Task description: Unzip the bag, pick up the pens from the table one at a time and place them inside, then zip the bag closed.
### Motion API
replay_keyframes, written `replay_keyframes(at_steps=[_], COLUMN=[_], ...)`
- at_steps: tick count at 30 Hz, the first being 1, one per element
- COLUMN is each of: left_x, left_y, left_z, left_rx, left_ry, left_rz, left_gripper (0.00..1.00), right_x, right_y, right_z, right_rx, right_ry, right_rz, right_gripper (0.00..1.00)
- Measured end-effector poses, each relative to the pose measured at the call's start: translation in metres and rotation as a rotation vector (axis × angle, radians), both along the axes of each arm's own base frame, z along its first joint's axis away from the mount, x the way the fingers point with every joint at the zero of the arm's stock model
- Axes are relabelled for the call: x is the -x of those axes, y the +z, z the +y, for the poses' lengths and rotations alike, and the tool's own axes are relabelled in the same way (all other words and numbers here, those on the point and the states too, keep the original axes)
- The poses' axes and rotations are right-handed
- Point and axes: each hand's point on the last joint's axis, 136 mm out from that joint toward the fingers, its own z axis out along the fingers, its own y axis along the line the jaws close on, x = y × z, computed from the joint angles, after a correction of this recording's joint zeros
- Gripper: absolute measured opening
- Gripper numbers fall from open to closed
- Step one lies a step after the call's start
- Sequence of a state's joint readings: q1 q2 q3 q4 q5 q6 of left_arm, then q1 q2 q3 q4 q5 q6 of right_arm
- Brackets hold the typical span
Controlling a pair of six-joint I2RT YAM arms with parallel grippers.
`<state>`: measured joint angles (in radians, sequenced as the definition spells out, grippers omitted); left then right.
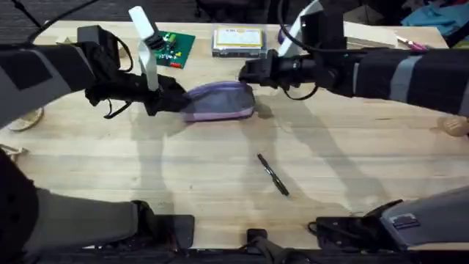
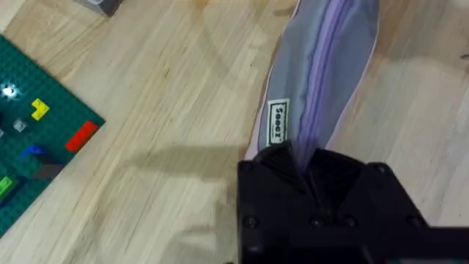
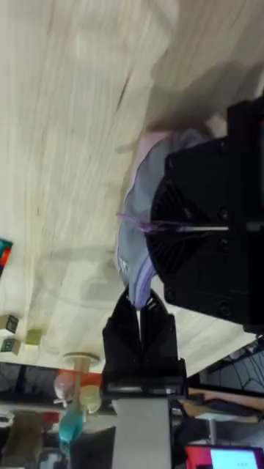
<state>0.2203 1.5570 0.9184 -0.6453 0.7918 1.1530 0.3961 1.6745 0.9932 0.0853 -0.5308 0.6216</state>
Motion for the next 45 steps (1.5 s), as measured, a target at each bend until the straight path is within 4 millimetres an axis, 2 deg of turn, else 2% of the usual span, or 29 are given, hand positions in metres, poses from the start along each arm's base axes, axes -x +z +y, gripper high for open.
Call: replay_keyframes(at_steps=[8,27,38,45], left_x=[0.0,0.0,0.0,0.0], left_y=[0.0,-0.001,-0.002,-0.002], left_z=[0.0,0.001,0.004,0.005], left_rx=[0.0,-0.005,-0.016,-0.018], left_ry=[0.001,0.004,0.012,0.012], left_rz=[0.001,0.004,0.005,0.005], left_gripper=[0.042,0.042,0.042,0.042], right_x=[0.01,0.028,0.041,0.037], right_y=[0.014,0.014,0.018,0.019], right_z=[0.032,0.078,0.095,0.1], right_rx=[0.022,0.222,0.244,0.254], right_ry=[0.057,0.007,0.014,0.036], right_rz=[-0.049,-0.226,-0.272,-0.324], right_gripper=[0.031,0.031,0.031,0.031])
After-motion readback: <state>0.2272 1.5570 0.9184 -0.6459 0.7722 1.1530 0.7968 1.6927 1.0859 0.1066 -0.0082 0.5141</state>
